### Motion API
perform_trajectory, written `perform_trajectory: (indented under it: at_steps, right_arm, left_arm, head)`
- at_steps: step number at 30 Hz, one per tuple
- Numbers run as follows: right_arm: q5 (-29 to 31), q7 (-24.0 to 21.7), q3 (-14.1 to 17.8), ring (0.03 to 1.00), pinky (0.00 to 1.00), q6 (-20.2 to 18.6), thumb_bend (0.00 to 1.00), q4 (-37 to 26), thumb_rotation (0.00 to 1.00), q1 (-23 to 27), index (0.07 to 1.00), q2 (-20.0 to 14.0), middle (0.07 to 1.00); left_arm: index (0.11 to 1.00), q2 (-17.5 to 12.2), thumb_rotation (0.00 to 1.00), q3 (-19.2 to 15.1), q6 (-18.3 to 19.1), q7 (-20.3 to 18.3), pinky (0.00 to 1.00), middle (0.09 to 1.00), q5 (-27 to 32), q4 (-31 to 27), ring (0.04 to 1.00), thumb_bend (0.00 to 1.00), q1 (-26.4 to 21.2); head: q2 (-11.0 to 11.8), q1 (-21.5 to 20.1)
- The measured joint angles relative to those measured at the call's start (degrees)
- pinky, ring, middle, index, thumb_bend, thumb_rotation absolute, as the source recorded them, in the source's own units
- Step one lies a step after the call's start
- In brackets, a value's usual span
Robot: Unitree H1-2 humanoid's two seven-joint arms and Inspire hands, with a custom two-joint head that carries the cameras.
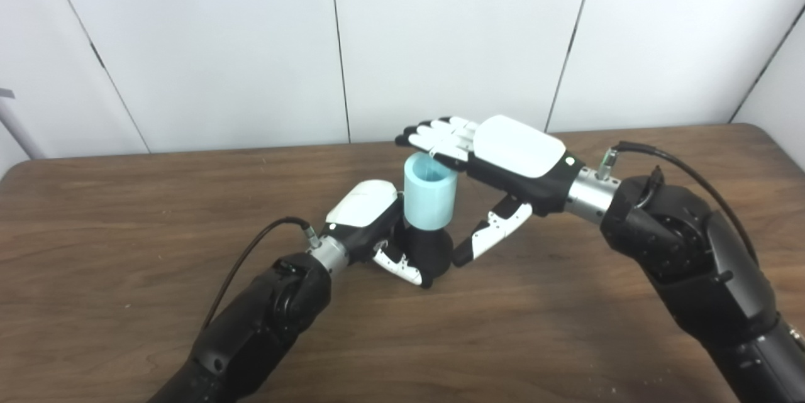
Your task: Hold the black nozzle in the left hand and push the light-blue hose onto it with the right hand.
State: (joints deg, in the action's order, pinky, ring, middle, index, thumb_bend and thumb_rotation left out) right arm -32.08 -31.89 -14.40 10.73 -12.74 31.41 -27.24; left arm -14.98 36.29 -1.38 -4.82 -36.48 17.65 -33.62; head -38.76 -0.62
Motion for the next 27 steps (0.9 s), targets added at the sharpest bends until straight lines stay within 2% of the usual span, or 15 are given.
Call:
perform_trajectory:
  at_steps: [5,17,24,27]
  right_arm:
    - [0.0,-1.1,-0.1,1.000,1.00,-1.5,0.71,-0.1,0.94,0.4,1.000,0.0,1.000]
    - [0.0,-1.2,-0.3,1.000,1.00,-1.8,0.72,-1.8,0.94,-0.6,1.000,0.0,1.000]
    - [0.2,-1.2,-0.9,1.000,1.00,-0.9,0.72,-2.5,0.93,-1.5,0.990,-0.1,1.000]
    - [0.5,-1.2,-1.1,1.000,0.99,0.7,0.72,-2.5,0.93,-1.5,0.973,-0.9,1.000]
  left_arm:
    - [0.497,0.0,0.00,0.0,0.0,0.0,0.36,0.427,0.0,0.0,0.433,0.52,0.0]
    - [0.498,0.0,0.00,0.0,0.0,0.0,0.34,0.422,0.0,0.0,0.423,0.52,0.0]
    - [0.498,0.0,0.00,0.0,0.0,0.0,0.36,0.418,0.0,0.0,0.424,0.52,0.0]
    - [0.498,0.0,0.00,0.0,0.0,0.0,0.37,0.418,0.0,0.0,0.423,0.52,0.0]
  head:
    - [-0.1,-0.1]
    - [-0.3,0.1]
    - [-0.4,0.1]
    - [-0.6,-0.1]
